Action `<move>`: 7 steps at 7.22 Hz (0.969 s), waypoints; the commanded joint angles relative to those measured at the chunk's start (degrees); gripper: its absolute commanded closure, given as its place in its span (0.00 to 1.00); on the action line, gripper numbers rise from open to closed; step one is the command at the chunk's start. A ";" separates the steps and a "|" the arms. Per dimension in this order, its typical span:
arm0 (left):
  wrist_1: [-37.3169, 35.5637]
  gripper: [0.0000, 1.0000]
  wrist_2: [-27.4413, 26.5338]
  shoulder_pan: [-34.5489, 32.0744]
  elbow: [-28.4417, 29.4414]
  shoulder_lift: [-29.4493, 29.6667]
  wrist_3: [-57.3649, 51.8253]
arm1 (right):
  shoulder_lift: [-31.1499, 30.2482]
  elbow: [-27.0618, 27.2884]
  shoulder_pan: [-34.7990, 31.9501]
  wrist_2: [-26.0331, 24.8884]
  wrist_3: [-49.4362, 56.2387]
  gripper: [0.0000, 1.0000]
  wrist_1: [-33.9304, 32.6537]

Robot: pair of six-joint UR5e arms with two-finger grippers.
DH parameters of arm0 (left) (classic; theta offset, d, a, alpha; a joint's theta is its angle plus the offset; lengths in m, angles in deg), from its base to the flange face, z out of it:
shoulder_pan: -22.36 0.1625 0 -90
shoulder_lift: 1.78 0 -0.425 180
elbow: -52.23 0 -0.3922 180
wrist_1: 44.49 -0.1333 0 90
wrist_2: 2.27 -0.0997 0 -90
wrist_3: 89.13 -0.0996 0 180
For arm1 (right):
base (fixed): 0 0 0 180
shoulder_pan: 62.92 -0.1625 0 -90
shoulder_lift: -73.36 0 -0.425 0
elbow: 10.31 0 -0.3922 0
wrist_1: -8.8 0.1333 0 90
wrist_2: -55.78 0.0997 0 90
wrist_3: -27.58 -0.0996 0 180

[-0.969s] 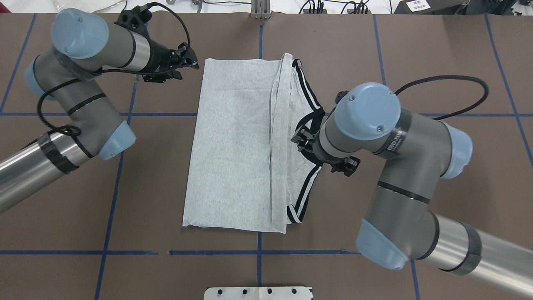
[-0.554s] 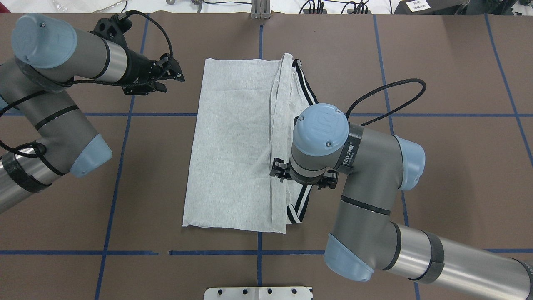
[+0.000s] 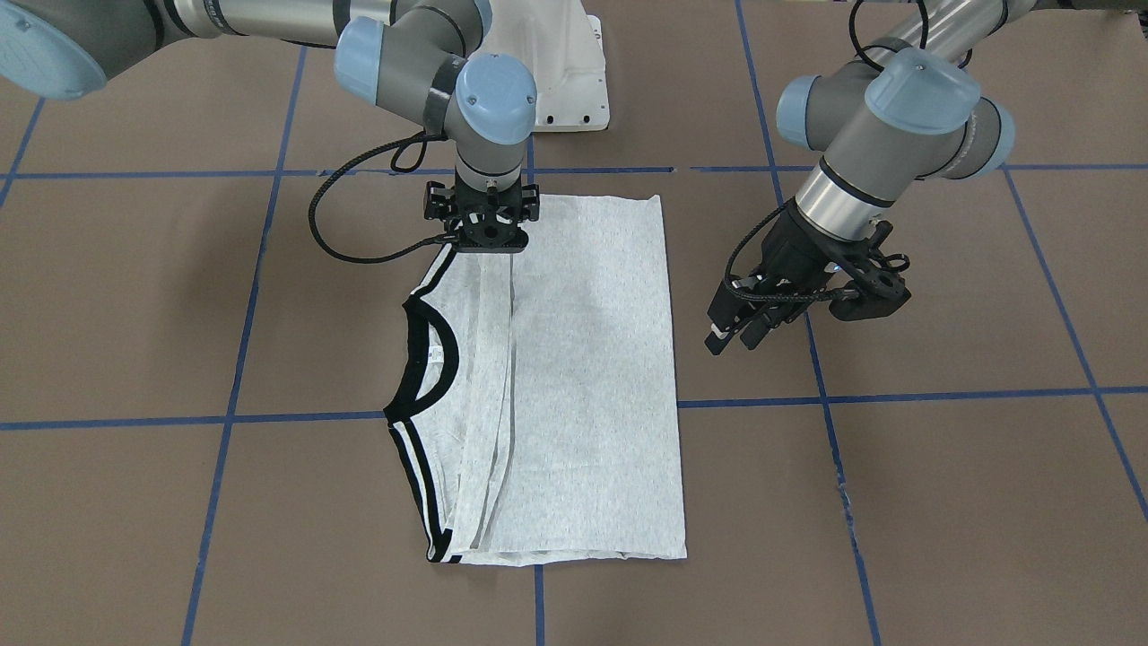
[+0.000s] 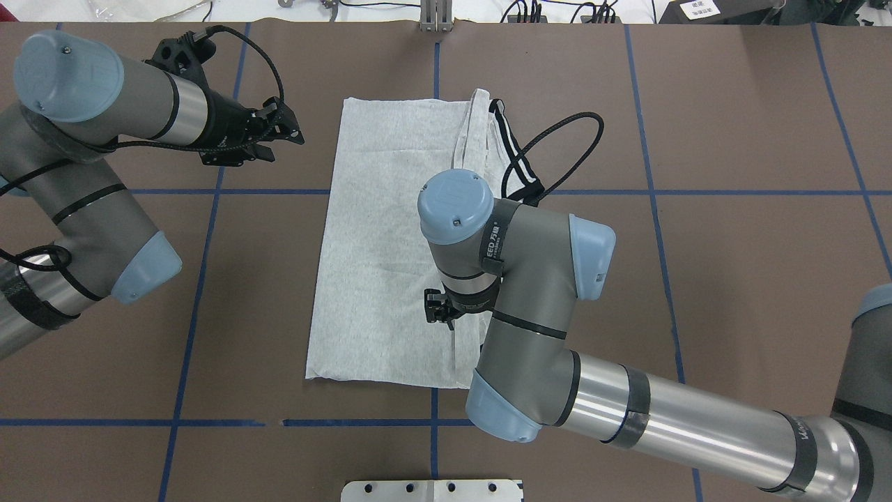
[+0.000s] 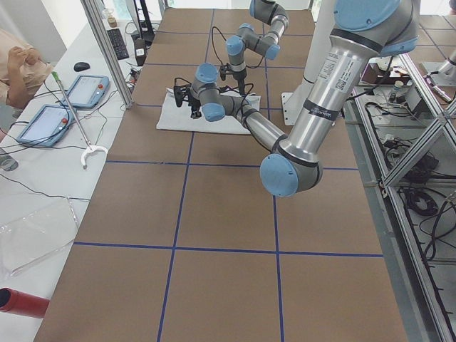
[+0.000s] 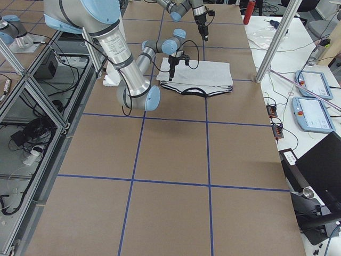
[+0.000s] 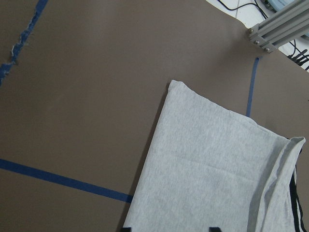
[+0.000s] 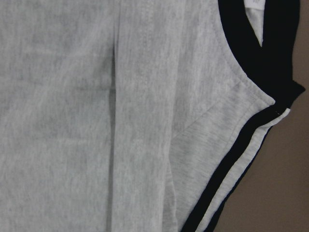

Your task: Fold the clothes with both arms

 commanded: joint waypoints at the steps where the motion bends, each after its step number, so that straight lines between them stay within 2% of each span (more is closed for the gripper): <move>1: 0.19 0.38 -0.20 0.13 0.06 -0.17 0.00 | 2.79 -4.24 1.28 0.06 1.73 0.00 -1.94; 2: 0.19 0.38 -0.29 0.22 0.24 -0.17 0.00 | 4.98 -6.70 1.37 0.06 1.81 0.00 -3.07; 5: 0.45 0.38 -0.37 0.31 0.50 -0.17 0.09 | 5.18 -8.83 2.25 -0.11 2.17 0.00 -3.52; 7: 0.45 0.38 -0.46 0.31 0.50 -0.17 0.09 | 5.10 -8.14 2.34 -0.81 4.44 0.00 -8.68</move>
